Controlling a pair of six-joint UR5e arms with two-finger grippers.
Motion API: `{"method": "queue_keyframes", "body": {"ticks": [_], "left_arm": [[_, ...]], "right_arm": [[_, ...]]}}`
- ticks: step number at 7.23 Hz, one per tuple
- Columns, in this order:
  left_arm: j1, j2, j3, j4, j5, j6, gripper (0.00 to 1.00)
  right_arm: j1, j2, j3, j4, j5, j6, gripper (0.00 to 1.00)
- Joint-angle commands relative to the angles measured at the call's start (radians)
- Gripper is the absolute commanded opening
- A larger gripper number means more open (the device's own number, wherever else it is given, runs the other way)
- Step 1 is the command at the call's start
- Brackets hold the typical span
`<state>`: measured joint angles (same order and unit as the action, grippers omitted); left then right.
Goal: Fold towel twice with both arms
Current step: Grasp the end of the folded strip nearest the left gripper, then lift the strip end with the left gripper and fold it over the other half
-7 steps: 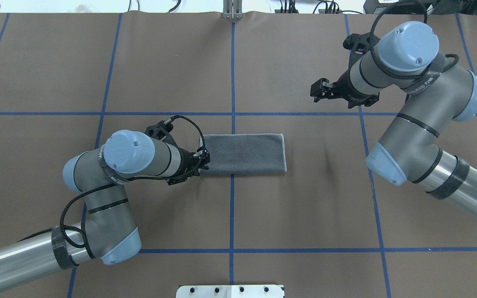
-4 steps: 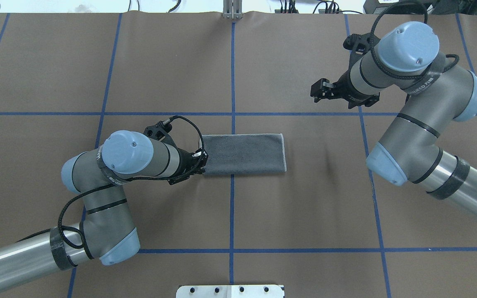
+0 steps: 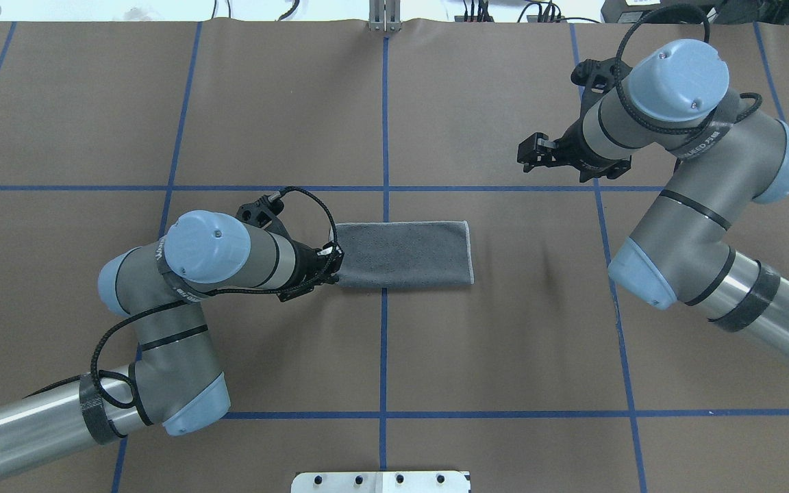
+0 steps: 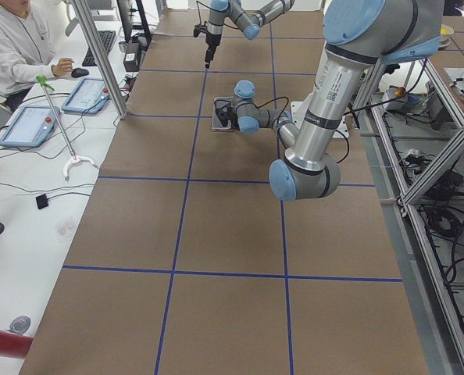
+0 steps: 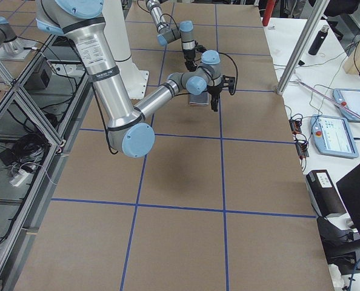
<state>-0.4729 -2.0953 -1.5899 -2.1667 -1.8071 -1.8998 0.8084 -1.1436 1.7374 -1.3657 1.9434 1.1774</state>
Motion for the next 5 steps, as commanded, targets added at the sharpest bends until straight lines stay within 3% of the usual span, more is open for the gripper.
{"method": "queue_keyframes", "body": {"ticks": [1,5], "left_arm": [[-0.033,0.026,-0.045,0.005,-0.015,0.016,0.0],[-0.069,0.167,-0.149,0.001,-0.023,0.188,0.0]], "right_arm": [[0.0,-0.002,0.002,-0.001,0.002,-0.004,1.0],[0.0,-0.001,0.002,0.0,0.005,-0.004,1.0]]}}
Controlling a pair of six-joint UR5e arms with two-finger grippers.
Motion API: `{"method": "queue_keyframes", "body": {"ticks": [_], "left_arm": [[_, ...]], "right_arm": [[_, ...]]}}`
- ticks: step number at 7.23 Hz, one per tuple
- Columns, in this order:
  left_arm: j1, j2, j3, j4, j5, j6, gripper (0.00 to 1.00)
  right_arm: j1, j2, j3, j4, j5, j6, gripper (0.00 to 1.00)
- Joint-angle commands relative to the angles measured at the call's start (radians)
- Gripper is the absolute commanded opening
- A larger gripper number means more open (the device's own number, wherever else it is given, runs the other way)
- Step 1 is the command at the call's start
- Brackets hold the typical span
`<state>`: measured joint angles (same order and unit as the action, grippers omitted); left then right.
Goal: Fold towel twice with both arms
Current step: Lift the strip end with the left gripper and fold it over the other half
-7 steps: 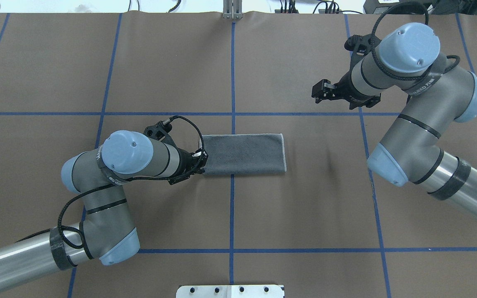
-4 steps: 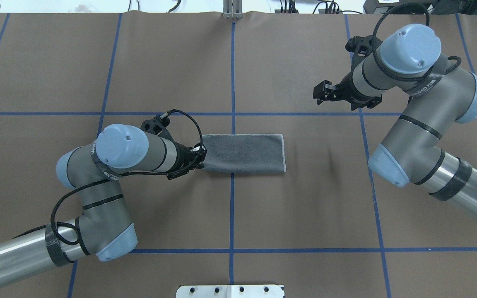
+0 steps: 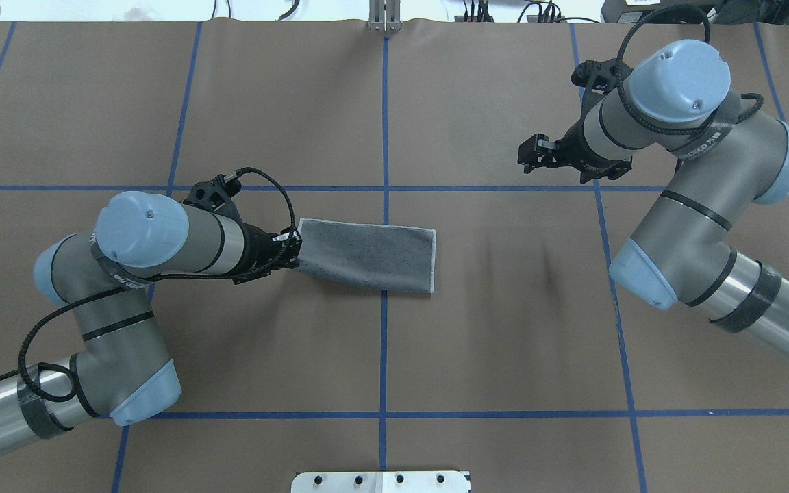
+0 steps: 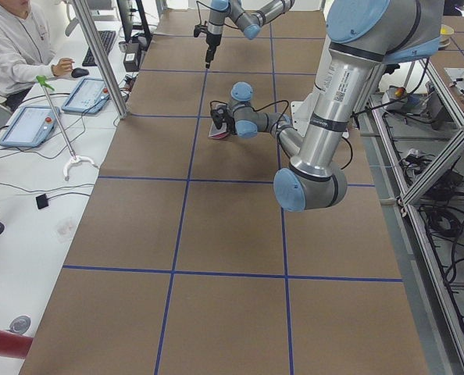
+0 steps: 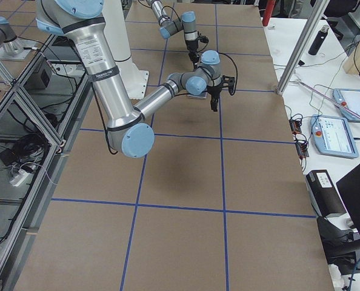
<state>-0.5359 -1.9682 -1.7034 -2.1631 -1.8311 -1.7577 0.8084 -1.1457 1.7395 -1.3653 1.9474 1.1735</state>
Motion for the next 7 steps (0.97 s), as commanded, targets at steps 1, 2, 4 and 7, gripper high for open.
{"method": "queue_keyframes", "body": {"ticks": [1,2,4,7], "left_arm": [[0.005,0.032,-0.041,0.0,0.009,0.047,0.0],[0.014,0.007,-0.036,0.005,0.015,0.047,0.0],[0.039,-0.062,-0.006,0.006,0.044,0.047,0.0],[0.047,-0.176,0.065,0.006,0.062,0.047,0.0]], "right_arm": [[0.0,0.0,0.0,0.0,0.002,0.0,1.0],[0.0,0.0,0.0,0.0,0.002,0.0,1.0],[0.0,0.001,0.002,0.0,0.004,0.0,1.0],[0.002,0.0,0.008,-0.001,0.004,0.0,1.0]]}}
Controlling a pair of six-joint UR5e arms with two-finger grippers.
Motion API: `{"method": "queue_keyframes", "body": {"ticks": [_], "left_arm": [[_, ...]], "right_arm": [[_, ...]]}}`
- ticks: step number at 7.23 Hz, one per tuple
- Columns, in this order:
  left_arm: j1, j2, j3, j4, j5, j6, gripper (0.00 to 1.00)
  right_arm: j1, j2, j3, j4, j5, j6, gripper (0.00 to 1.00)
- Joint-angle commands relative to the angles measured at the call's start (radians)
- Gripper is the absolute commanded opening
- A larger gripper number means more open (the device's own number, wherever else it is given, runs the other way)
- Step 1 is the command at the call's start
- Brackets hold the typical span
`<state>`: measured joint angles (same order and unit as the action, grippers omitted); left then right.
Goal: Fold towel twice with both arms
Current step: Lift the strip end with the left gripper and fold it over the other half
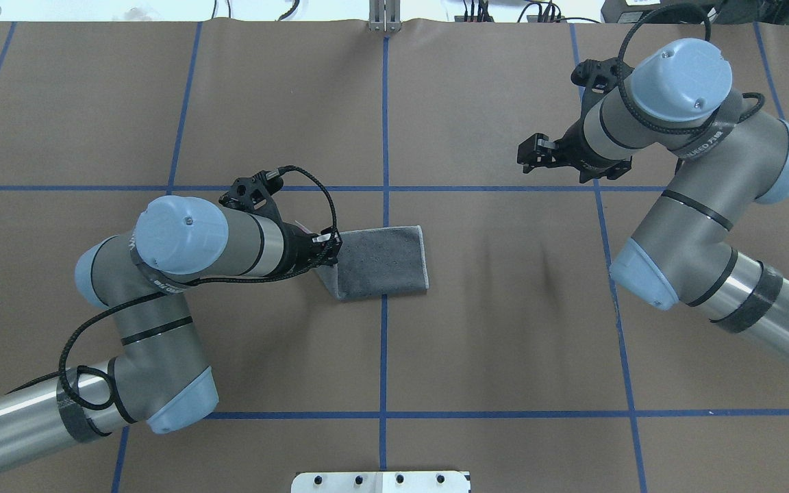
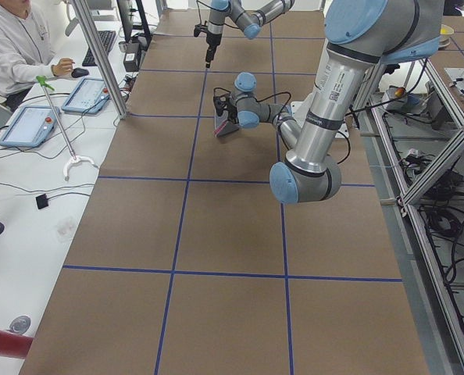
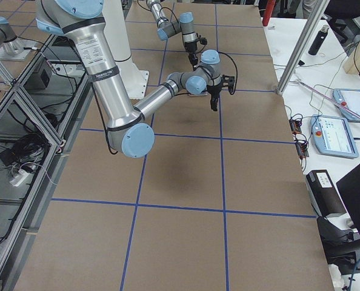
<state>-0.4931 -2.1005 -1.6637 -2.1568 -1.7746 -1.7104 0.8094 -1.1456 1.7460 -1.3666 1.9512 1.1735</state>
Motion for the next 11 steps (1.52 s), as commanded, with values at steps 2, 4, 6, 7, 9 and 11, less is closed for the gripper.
{"method": "queue_keyframes", "body": {"ticks": [2,4,6,7,9,11], "left_arm": [[0.004,-0.103,0.073,0.0,0.006,0.0,0.0],[0.014,-0.159,0.125,0.0,0.006,0.0,0.0],[0.025,-0.176,0.137,0.0,0.007,0.0,0.0],[0.027,-0.18,0.143,0.0,0.007,0.002,0.0],[0.044,-0.206,0.17,0.0,0.03,0.03,0.0],[0.071,-0.219,0.185,-0.001,0.069,0.078,0.0]], "right_arm": [[0.001,0.0,0.001,0.0,0.0,0.0,1.0],[0.001,0.0,0.0,0.0,0.0,0.0,1.0],[0.001,-0.002,0.0,0.0,0.0,0.0,1.0],[0.001,-0.002,0.0,0.0,0.0,0.0,1.0],[0.001,0.0,0.001,0.0,0.0,0.001,1.0],[0.002,0.0,0.0,0.0,-0.001,0.001,1.0]]}}
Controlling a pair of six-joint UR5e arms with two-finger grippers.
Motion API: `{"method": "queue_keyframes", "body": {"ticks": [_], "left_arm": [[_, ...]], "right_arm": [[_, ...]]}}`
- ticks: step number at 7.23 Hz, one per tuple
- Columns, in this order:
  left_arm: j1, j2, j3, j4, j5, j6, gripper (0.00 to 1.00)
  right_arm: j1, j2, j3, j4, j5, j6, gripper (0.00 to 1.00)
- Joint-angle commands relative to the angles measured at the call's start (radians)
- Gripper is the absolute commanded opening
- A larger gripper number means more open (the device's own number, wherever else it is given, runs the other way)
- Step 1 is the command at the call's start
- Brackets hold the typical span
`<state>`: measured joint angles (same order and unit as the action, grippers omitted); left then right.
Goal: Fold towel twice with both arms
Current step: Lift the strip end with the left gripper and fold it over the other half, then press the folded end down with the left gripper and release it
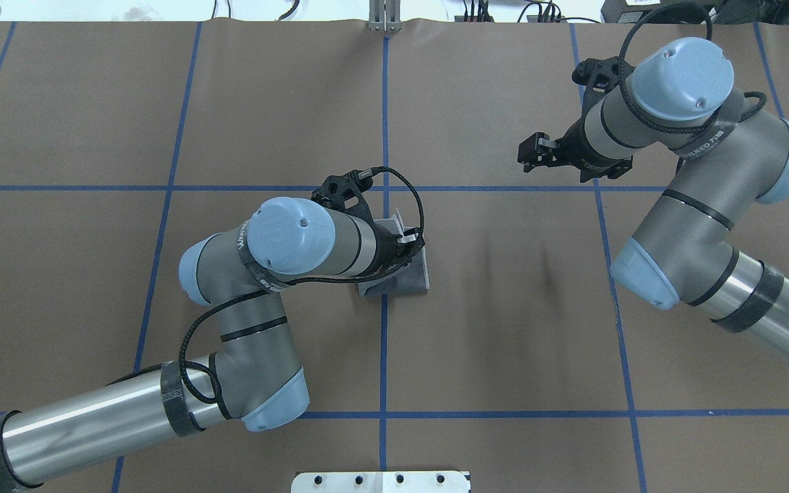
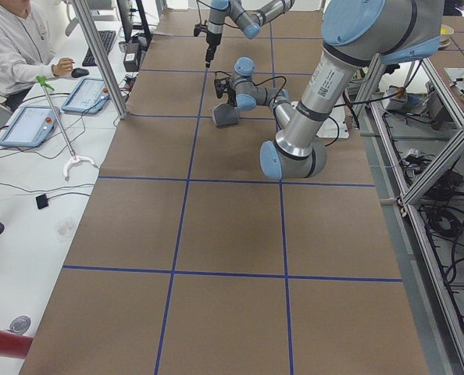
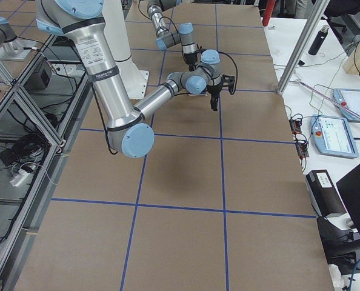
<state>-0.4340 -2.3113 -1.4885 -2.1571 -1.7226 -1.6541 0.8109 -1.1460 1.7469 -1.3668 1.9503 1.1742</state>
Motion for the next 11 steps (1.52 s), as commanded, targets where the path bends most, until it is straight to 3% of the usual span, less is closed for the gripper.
{"method": "queue_keyframes", "body": {"ticks": [1,6,7,8,9,11], "left_arm": [[0.015,-0.01,0.01,-0.001,0.017,0.022,0.0],[0.037,-0.01,0.013,-0.004,0.017,0.07,0.0],[0.037,-0.011,0.017,-0.006,0.015,0.068,0.25],[0.037,-0.022,0.022,-0.009,0.015,0.066,0.67],[0.035,-0.029,0.028,-0.006,0.018,0.062,1.0],[0.023,-0.046,0.028,0.002,0.017,0.057,1.0]], "right_arm": [[0.001,0.0,0.0,0.002,-0.001,0.001,1.0],[-0.001,-0.004,-0.001,0.002,-0.001,-0.001,1.0],[-0.001,-0.004,0.0,0.002,-0.001,-0.001,1.0],[-0.001,-0.006,0.002,0.002,-0.001,-0.001,1.0],[-0.001,-0.006,0.005,0.002,-0.001,-0.001,1.0],[-0.001,-0.006,0.003,0.002,0.001,-0.001,1.0]]}}
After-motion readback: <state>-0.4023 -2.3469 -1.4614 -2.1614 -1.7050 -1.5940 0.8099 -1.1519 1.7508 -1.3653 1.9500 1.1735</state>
